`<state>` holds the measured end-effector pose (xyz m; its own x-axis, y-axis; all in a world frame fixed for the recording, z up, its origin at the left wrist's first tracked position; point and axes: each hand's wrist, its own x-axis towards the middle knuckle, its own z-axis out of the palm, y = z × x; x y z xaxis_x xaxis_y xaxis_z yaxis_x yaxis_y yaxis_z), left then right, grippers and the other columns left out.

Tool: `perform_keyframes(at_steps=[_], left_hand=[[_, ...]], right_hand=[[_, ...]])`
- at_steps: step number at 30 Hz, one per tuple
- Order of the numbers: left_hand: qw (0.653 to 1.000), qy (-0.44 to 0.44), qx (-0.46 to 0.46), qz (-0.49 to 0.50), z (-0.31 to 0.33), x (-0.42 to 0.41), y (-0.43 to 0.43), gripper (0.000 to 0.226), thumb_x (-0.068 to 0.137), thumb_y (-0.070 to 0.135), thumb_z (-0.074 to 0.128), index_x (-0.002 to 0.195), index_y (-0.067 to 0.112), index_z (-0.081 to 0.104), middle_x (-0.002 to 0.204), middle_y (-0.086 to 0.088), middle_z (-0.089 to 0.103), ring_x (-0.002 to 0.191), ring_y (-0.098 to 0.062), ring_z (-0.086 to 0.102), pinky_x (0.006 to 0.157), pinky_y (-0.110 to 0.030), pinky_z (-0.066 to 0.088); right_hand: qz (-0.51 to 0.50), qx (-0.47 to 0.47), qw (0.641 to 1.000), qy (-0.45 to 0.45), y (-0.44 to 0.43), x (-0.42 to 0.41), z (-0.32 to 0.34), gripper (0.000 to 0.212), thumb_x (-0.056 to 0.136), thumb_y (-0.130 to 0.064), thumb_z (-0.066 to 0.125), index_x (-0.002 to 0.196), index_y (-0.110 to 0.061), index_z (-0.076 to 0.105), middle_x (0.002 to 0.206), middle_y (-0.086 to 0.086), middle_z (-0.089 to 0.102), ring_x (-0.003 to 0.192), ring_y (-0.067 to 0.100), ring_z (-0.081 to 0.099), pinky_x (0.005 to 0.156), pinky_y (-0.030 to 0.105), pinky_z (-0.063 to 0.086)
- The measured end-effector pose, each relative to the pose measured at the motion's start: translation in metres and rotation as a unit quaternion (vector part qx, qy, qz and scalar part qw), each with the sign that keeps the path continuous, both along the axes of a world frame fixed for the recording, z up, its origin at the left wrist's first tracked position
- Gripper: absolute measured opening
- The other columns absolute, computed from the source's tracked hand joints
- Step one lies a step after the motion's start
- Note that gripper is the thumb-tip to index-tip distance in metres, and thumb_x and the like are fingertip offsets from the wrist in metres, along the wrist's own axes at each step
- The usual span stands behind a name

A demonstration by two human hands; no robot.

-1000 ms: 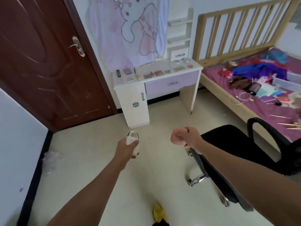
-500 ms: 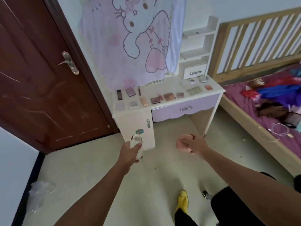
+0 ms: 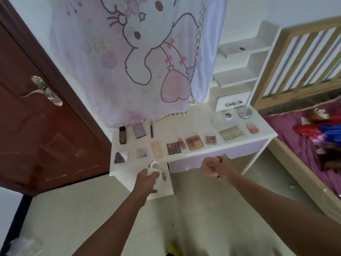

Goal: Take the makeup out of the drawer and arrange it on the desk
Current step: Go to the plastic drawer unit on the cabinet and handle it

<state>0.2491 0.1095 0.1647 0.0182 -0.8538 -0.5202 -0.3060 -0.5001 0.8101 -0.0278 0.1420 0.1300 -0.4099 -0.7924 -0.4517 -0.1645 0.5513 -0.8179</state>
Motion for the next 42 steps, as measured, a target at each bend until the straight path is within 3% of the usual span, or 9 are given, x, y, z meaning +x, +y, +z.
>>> perform_keyframes(at_steps=[4,10,15,19,23,28,30,36,42], left_hand=[[0.999,0.004,0.033,-0.004,-0.015,-0.02,-0.073,0.02,0.09,0.012,0.061,0.11,0.009,0.056,0.09,-0.011,0.057,0.077,-0.025,0.058,0.066,-0.04,0.057],[0.998,0.015,0.037,-0.056,-0.033,-0.057,-0.187,0.016,0.09,0.01,0.061,0.105,0.007,0.057,0.086,-0.01,0.058,0.072,-0.02,0.057,0.061,-0.035,0.054],[0.991,0.005,0.051,-0.12,-0.039,-0.099,-0.249,0.021,0.086,0.014,0.069,0.104,0.006,0.06,0.098,-0.014,0.065,0.083,-0.026,0.065,0.065,-0.039,0.058],[0.987,-0.001,0.037,-0.154,-0.045,-0.138,-0.29,0.022,0.083,0.014,0.074,0.099,0.005,0.063,0.093,-0.012,0.067,0.085,-0.028,0.066,0.072,-0.041,0.057],[0.988,0.001,0.053,-0.144,-0.057,-0.177,-0.314,0.019,0.083,0.011,0.074,0.096,0.006,0.061,0.088,-0.009,0.065,0.077,-0.023,0.063,0.067,-0.036,0.055],[0.987,-0.015,0.106,-0.12,-0.077,-0.223,-0.342,0.02,0.08,0.008,0.076,0.093,0.003,0.062,0.091,-0.013,0.065,0.079,-0.025,0.064,0.064,-0.036,0.057],[0.986,-0.015,0.129,-0.107,-0.088,-0.246,-0.354,0.016,0.081,0.006,0.075,0.085,0.005,0.06,0.086,-0.011,0.064,0.076,-0.024,0.063,0.064,-0.037,0.057],[0.979,-0.011,0.192,-0.066,-0.123,-0.303,-0.37,0.017,0.079,0.003,0.076,0.083,0.006,0.059,0.087,-0.013,0.064,0.087,-0.031,0.064,0.076,-0.044,0.057],[0.978,-0.05,0.197,-0.049,-0.147,-0.335,-0.374,0.018,0.075,0.004,0.08,0.078,0.005,0.062,0.087,-0.015,0.066,0.085,-0.031,0.066,0.079,-0.047,0.058]], right_hand=[[-0.027,0.028,0.999,0.013,-0.058,-0.026,-0.017,0.023,0.088,-0.026,0.068,0.105,-0.012,0.062,0.094,0.006,0.067,0.083,0.026,0.067,0.069,0.042,0.06],[-0.09,0.029,0.995,0.01,-0.142,-0.059,-0.023,0.022,0.087,-0.017,0.069,0.104,-0.005,0.062,0.089,0.008,0.064,0.082,0.025,0.063,0.063,0.039,0.057],[-0.146,0.041,0.988,-0.01,-0.186,-0.086,-0.023,0.017,0.088,-0.011,0.065,0.103,-0.007,0.06,0.085,0.005,0.061,0.076,0.02,0.06,0.056,0.032,0.054],[-0.168,0.047,0.984,-0.028,-0.22,-0.118,-0.027,0.021,0.088,-0.009,0.064,0.109,-0.008,0.059,0.089,0.004,0.062,0.079,0.02,0.06,0.056,0.031,0.052],[-0.179,0.061,0.981,-0.033,-0.246,-0.155,-0.045,0.026,0.085,-0.006,0.068,0.11,-0.005,0.062,0.094,0.014,0.066,0.089,0.032,0.065,0.059,0.034,0.054],[-0.195,0.097,0.976,-0.017,-0.269,-0.209,-0.068,0.03,0.081,-0.006,0.072,0.109,-0.007,0.062,0.093,0.013,0.067,0.084,0.031,0.067,0.068,0.046,0.06],[-0.199,0.11,0.974,-0.001,-0.273,-0.235,-0.078,0.03,0.081,-0.01,0.073,0.109,-0.008,0.063,0.091,0.01,0.068,0.082,0.029,0.068,0.068,0.044,0.059],[-0.148,0.139,0.979,0.0,-0.279,-0.288,-0.09,0.036,0.081,-0.01,0.073,0.115,-0.012,0.061,0.094,0.006,0.066,0.079,0.018,0.062,0.054,0.026,0.047],[-0.035,0.181,0.983,-0.023,-0.295,-0.299,-0.105,0.048,0.075,-0.013,0.079,0.12,-0.017,0.061,0.106,0.007,0.068,0.092,0.024,0.065,0.071,0.035,0.054]])
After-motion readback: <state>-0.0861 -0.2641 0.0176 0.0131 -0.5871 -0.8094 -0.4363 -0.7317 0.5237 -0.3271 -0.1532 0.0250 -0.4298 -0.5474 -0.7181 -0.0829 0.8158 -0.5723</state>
